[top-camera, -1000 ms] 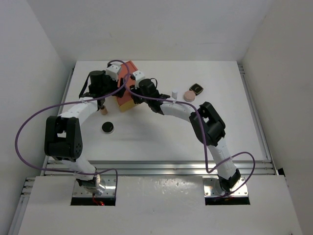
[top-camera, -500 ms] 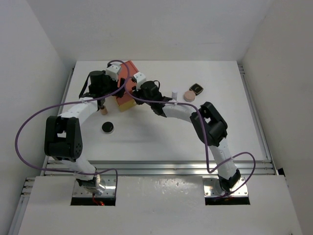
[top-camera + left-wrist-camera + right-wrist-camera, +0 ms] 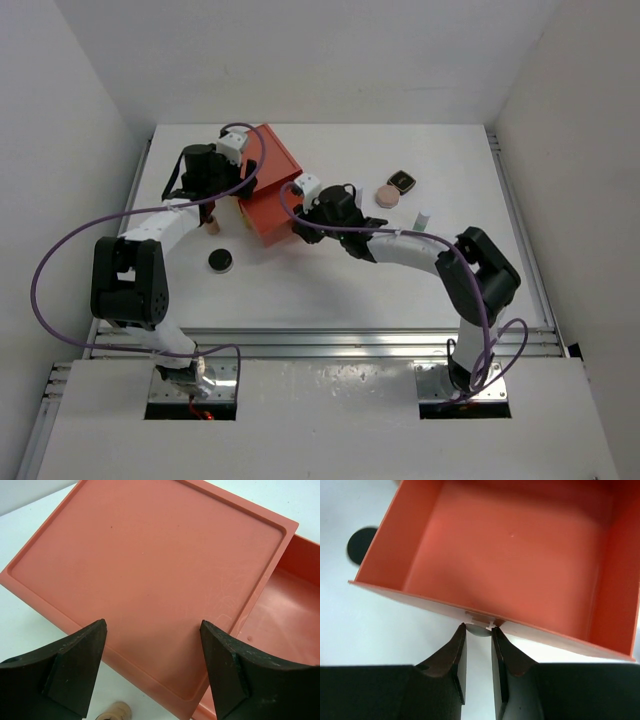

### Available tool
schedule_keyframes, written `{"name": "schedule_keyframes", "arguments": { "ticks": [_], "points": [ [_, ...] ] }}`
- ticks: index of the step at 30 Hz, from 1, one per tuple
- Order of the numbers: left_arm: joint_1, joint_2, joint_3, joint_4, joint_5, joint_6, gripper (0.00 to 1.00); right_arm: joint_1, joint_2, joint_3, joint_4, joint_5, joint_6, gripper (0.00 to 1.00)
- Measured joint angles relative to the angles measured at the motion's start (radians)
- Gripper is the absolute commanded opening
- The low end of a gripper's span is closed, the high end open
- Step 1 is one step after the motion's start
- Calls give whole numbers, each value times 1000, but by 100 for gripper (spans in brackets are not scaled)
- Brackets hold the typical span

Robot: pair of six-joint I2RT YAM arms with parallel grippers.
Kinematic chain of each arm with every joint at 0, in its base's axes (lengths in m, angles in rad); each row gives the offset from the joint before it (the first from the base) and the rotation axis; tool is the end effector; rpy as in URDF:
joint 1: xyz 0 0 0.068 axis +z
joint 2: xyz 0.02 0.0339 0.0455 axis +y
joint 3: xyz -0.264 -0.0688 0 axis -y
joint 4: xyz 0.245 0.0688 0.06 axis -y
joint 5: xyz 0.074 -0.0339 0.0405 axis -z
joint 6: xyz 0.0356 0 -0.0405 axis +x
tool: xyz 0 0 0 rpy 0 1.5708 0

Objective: Organize the makeup

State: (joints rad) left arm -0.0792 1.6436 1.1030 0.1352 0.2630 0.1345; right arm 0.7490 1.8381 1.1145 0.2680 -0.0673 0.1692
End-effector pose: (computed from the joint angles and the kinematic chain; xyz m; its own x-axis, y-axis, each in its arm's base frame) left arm 0.3778 -0.0393 0.2594 -0.3474 0.1575 -0.9244 0.3644 0.9310 0.0216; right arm 0.2997 0.2819 0.2027 -0.4395 -0.1792 -0.8802 -0.6590 0.7302 0.1804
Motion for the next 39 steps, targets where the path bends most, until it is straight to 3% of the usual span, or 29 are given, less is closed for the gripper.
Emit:
{"name": "schedule_keyframes", "arguments": {
  "ticks": [11,17,18,24,31,39],
  "points": [
    [0,13,77,-106,-4,36,87,19,2,-9,-24,-49,-22,1],
    [2,20,263,-290,51,90,91,19,21,4,-33,-57,-26,25],
    [4,19,294,-311,64,98,92,19,23,6,-35,-57,-27,35],
    [10,14,385,-412,123,131,92,19,29,22,-45,-51,-39,57],
    [77,-53,347,-507,203,212,86,18,29,40,-64,-61,-65,74],
    [185,-317,146,-576,346,382,86,16,27,51,-136,-117,-90,78]
  ]
}}
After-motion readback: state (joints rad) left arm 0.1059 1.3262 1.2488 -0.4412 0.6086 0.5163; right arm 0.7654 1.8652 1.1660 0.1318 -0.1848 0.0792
